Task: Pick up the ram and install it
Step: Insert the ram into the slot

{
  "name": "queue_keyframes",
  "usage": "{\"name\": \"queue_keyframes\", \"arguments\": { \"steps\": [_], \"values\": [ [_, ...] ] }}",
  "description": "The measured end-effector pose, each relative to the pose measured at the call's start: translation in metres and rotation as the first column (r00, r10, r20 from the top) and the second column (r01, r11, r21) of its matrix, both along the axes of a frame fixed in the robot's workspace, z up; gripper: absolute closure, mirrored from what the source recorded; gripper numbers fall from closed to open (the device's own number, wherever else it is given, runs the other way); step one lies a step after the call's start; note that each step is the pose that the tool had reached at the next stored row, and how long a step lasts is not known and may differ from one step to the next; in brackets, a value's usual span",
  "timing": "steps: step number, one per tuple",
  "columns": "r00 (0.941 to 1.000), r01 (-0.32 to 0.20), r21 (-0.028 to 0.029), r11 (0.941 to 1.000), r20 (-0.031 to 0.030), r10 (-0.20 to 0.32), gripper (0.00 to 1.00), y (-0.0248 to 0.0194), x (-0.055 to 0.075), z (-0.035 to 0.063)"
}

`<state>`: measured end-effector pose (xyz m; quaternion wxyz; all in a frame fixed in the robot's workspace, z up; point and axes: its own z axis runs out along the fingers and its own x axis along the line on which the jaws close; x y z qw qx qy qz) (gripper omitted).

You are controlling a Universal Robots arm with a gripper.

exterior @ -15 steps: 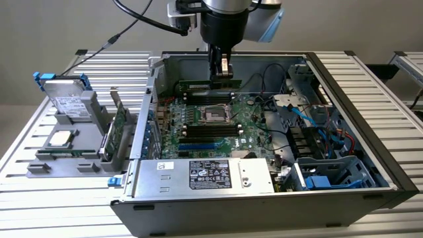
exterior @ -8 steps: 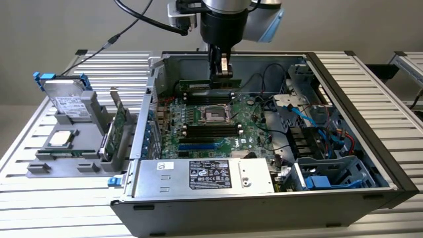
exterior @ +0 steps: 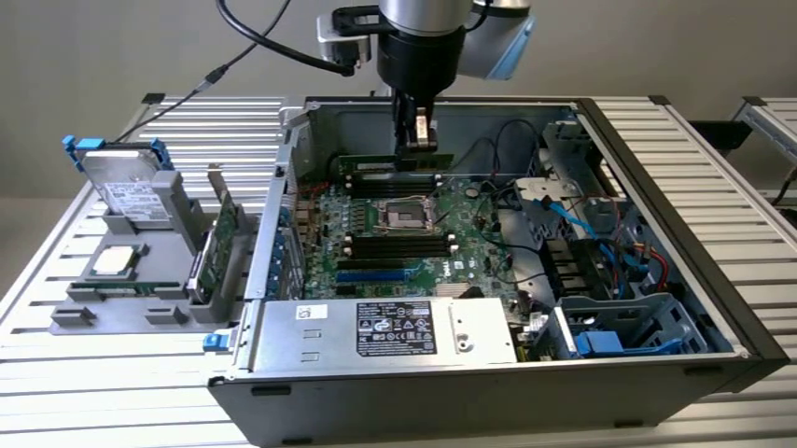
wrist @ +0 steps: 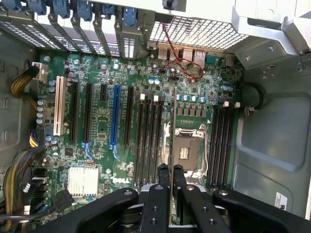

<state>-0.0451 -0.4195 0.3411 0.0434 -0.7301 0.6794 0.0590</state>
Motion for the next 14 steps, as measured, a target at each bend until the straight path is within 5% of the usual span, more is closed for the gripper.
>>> {"name": "queue_keyframes", "arguments": {
  "steps": [14],
  "values": [
    [1.0000, 0.002, -0.0020, 1.0000, 0.0009, -0.002, 0.85, -0.0001, 0.000, -0.0230]
  ]
}}
